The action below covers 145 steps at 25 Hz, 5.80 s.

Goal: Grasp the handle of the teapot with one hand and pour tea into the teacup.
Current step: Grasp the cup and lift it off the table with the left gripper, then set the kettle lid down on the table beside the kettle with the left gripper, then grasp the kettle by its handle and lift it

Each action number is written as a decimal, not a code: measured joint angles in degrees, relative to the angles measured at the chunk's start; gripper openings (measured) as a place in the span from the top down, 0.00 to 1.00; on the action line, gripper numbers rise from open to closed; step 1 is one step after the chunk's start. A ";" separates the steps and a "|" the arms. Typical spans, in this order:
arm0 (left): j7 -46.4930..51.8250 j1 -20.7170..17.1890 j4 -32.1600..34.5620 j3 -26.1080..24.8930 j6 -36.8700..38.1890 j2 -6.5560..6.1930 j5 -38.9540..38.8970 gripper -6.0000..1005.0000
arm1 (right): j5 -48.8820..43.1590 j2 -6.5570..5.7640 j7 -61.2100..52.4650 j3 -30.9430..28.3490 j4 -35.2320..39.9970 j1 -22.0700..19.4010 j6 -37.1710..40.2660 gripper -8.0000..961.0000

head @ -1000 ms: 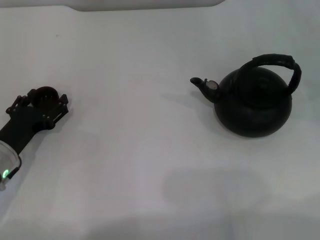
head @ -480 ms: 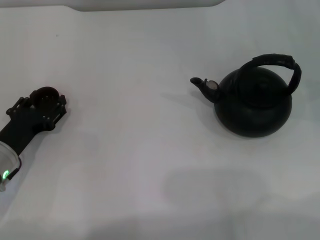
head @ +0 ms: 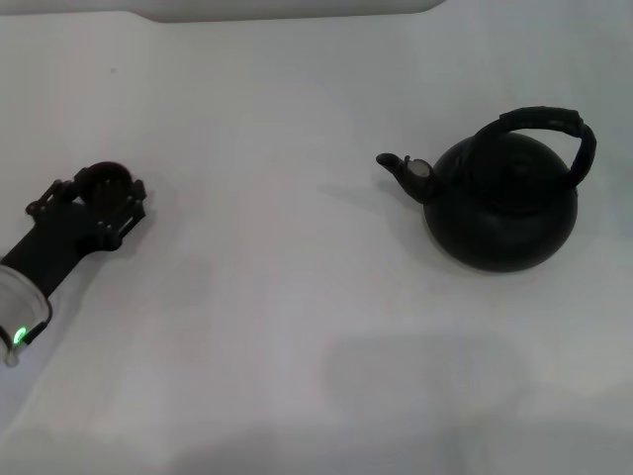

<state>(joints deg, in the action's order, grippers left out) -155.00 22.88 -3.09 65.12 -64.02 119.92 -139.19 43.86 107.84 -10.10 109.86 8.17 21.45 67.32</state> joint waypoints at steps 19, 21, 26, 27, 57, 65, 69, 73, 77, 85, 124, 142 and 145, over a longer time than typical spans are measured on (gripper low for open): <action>5.16 5.18 -0.21 0.00 -3.25 0.48 16.49 0.29 | -0.06 0.18 0.78 0.00 0.00 1.59 -0.16 0.10; 5.48 4.73 -0.55 0.00 -4.44 0.49 17.60 0.29 | -0.05 0.18 1.24 0.00 -0.01 1.72 -0.22 0.10; 5.52 4.17 -2.35 0.00 -5.02 0.48 18.18 0.29 | -0.01 0.18 1.55 0.00 -0.01 1.93 -0.51 0.10; 5.52 4.07 -2.80 0.00 -4.93 0.46 18.18 0.29 | 0.02 0.18 1.56 0.00 0.00 1.92 -0.51 0.10; 3.54 2.70 -2.92 -0.43 -2.79 0.46 19.08 0.21 | -0.24 0.62 1.58 -1.59 0.01 1.25 0.44 0.11; 2.81 2.61 -2.87 -0.48 -3.00 0.50 18.97 0.11 | -0.33 0.47 1.58 -1.59 -0.01 1.47 0.54 0.11; 2.14 2.51 -2.84 -0.44 -4.07 0.47 18.93 0.11 | -0.36 0.41 1.58 -1.58 -0.01 1.31 0.59 0.11; 1.76 2.52 -2.78 -0.43 -5.60 0.47 18.88 0.11 | -0.36 0.32 1.58 -1.58 -0.01 1.27 0.66 0.11; 0.45 2.12 -2.65 -0.55 -6.61 0.48 18.47 0.11 | -0.35 0.28 1.58 -1.58 0.00 1.24 0.71 0.11; -1.74 0.54 -2.50 -4.82 -10.89 0.12 17.64 0.11 | -0.35 0.29 1.58 -1.58 0.00 1.26 0.78 0.11; -2.72 -10.44 -0.69 -42.87 -22.97 -0.56 6.91 0.11 | -33.91 -9.09 -35.56 -0.84 -12.34 -7.34 25.44 0.11; -2.67 -6.16 -0.26 -42.98 -17.80 -0.72 5.68 0.11 | -35.84 -2.56 -33.94 13.59 -19.09 -6.35 32.17 0.11; -2.73 -6.17 -0.18 -42.98 -17.63 -0.74 5.56 0.11 | -35.83 -1.33 -33.92 15.31 -19.09 -5.41 32.18 0.11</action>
<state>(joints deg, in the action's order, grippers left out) -157.73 16.71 -3.27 22.14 -81.65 119.18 -133.63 8.02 106.51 -44.02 125.17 -10.92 16.04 99.50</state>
